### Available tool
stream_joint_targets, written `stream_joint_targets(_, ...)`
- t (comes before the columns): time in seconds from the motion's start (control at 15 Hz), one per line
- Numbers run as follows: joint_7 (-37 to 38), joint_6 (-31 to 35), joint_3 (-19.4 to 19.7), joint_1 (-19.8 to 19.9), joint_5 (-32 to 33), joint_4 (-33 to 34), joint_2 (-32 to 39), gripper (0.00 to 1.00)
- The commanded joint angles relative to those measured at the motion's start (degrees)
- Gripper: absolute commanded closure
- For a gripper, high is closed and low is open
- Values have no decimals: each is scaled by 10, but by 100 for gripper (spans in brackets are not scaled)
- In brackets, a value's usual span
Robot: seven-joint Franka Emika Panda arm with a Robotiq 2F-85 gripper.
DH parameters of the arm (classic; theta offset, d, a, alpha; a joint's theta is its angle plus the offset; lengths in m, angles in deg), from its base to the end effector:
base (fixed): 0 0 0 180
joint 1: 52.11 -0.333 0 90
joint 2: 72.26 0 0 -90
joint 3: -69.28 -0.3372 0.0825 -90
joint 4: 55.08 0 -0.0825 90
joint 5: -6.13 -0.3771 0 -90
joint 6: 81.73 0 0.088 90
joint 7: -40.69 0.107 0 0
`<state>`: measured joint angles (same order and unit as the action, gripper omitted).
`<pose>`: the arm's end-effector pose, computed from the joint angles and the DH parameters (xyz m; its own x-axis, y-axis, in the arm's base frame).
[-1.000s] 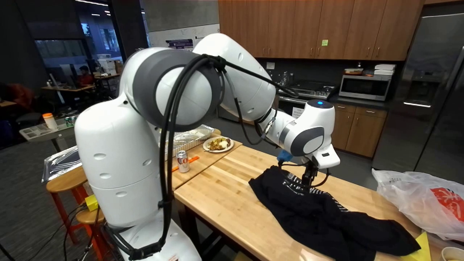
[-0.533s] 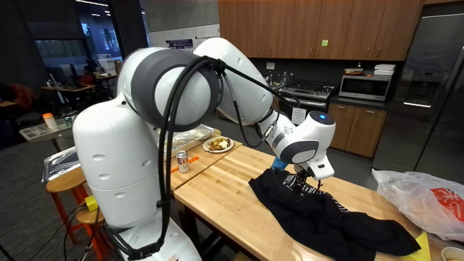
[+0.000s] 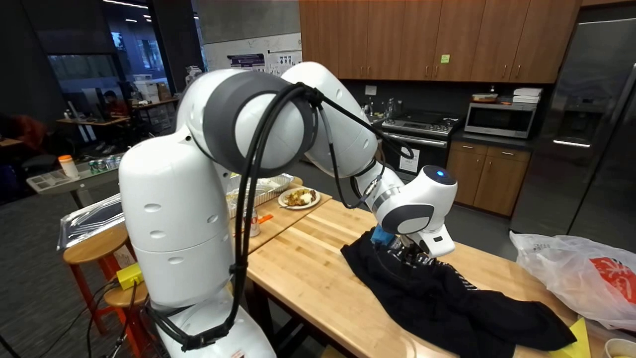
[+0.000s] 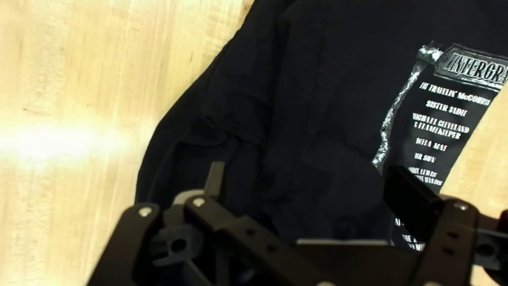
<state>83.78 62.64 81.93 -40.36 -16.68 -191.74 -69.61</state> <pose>0.4566 -0.2109 0.3352 0.0921 -0.9873 -0.1293 -0.9750 -0.0631 -0.2128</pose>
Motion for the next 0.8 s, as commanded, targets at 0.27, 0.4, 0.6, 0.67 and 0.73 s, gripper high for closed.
stream_joint_targets(0.27,0,68,-10,-9,-4,15,65,0)
stream_joint_targets(0.4,-9,96,-16,-11,-17,15,74,0)
stream_joint_targets(0.6,-6,114,-26,-14,-30,15,85,0)
stream_joint_targets(0.67,-1,114,-26,-16,-26,16,88,0)
stream_joint_targets(0.73,2,116,-27,-18,-25,18,94,0)
